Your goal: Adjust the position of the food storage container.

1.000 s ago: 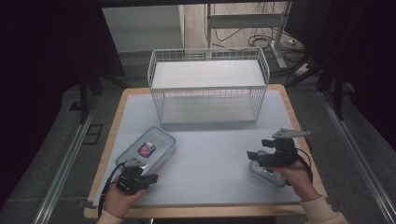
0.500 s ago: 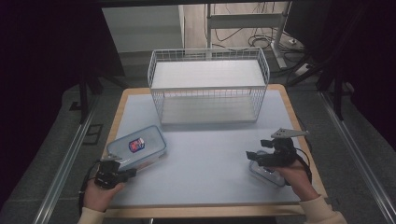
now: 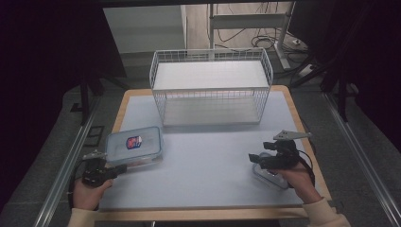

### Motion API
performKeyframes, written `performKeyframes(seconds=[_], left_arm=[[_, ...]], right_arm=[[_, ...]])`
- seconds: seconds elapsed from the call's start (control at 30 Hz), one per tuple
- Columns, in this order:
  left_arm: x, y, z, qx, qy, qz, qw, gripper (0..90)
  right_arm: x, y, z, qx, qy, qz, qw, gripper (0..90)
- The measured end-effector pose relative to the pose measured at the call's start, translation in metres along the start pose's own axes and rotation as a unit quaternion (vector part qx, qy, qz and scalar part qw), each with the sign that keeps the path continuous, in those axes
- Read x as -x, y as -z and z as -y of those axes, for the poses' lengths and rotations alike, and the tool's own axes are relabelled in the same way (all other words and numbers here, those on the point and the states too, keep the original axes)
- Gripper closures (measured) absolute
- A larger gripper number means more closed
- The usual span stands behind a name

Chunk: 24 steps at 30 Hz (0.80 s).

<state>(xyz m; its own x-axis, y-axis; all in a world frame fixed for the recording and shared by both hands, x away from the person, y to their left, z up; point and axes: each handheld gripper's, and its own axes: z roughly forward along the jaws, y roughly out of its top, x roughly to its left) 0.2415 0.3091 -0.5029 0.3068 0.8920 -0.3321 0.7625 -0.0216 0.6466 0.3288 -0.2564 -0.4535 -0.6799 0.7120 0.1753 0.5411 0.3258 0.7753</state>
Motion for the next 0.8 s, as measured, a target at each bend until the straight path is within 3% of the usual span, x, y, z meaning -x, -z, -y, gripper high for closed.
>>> performKeyframes(seconds=[0.1, 0.13, 0.17, 0.27, 0.33, 0.5, 0.53, 0.7, 0.8], left_arm=[[-0.003, 0.015, 0.000, 0.016, 0.003, -0.006, 0.9998, 90.0], [-0.012, 0.030, -0.002, 0.035, 0.014, -0.020, 0.9991, 90.0], [-0.012, 0.030, -0.002, 0.035, 0.014, -0.020, 0.9991, 90.0], [-0.036, 0.049, -0.005, 0.056, 0.045, -0.052, 0.9960, 90.0], [-0.043, 0.048, -0.005, 0.054, 0.053, -0.064, 0.9951, 90.0], [-0.069, 0.028, -0.010, 0.025, 0.074, -0.083, 0.9935, 90.0], [-0.075, 0.017, -0.014, 0.014, 0.077, -0.086, 0.9932, 90.0], [-0.084, -0.003, -0.021, -0.001, 0.079, -0.075, 0.9940, 90.0], [-0.085, -0.013, -0.028, -0.013, 0.069, -0.075, 0.9947, 90.0]], right_arm=[[0.001, 0.001, 0.000, 0.002, 0.000, 0.000, 1.0000, 15.9], [0.001, 0.002, 0.000, 0.003, -0.002, 0.000, 1.0000, 16.0], [0.001, 0.002, 0.000, 0.003, -0.002, 0.000, 1.0000, 16.0], [0.002, 0.003, -0.003, 0.006, -0.002, -0.002, 1.0000, 16.0], [0.001, 0.003, -0.004, 0.008, -0.001, -0.002, 1.0000, 16.0], [-0.001, 0.003, -0.004, 0.009, 0.004, -0.004, 0.9999, 16.0], [-0.001, 0.003, -0.004, 0.007, 0.003, -0.004, 1.0000, 16.0], [-0.004, 0.003, -0.004, 0.006, 0.009, -0.003, 0.9999, 16.1], [-0.006, 0.004, -0.004, 0.007, 0.013, -0.002, 0.9999, 16.0]])
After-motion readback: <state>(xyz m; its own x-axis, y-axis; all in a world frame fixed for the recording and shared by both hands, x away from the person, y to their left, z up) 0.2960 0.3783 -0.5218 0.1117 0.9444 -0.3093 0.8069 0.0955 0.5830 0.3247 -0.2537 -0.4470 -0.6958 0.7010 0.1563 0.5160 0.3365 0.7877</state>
